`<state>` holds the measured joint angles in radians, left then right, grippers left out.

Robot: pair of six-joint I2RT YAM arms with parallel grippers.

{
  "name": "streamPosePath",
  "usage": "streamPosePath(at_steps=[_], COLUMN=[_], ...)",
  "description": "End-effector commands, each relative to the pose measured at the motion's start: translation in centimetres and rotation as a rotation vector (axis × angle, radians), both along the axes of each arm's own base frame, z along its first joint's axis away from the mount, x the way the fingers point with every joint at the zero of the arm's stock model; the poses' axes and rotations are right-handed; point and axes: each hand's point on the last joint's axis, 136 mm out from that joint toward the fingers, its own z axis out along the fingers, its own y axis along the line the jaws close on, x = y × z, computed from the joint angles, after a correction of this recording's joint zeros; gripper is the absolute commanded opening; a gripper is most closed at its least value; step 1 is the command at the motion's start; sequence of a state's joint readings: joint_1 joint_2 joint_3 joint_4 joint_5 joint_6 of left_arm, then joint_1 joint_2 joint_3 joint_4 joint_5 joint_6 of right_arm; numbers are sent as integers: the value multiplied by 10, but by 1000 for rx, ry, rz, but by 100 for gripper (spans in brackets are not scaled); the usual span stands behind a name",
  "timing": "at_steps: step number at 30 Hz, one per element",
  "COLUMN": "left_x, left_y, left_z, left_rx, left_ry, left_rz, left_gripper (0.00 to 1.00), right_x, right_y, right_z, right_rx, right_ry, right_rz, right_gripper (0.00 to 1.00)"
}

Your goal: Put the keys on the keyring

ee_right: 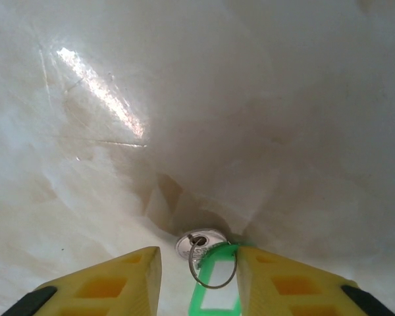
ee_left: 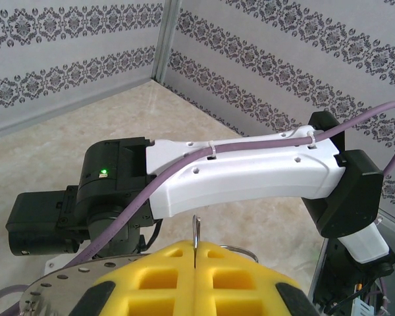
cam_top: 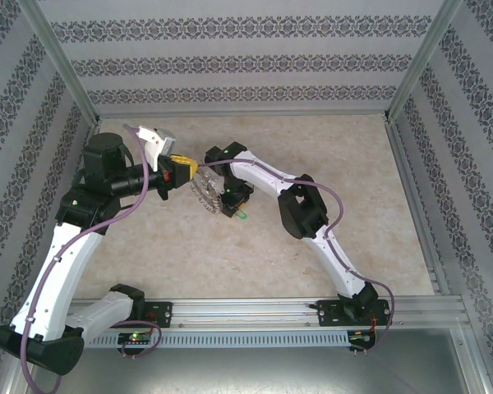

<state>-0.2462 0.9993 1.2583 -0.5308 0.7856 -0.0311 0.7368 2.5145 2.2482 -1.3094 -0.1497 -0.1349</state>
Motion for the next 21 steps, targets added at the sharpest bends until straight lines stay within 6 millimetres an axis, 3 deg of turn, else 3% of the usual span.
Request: streamPosePath(at_steps=[1,12,21], left_x=[-4,-3,-3], left_y=[3,2,1], left_z=[9,10,10], left_rx=[-11,-16,-18], left_ry=[-32,-32,-28], left_rz=[-10,-16,-18], left_gripper=[0,0,0], right_x=[-6,-9,-5], right_y=[-6,-13,-11], right_z=[-4,1,7], right_rx=[-15,-15,24], right_ry=[19,22,31], right_rz=[1,-23,-51], right_gripper=[34,26,29])
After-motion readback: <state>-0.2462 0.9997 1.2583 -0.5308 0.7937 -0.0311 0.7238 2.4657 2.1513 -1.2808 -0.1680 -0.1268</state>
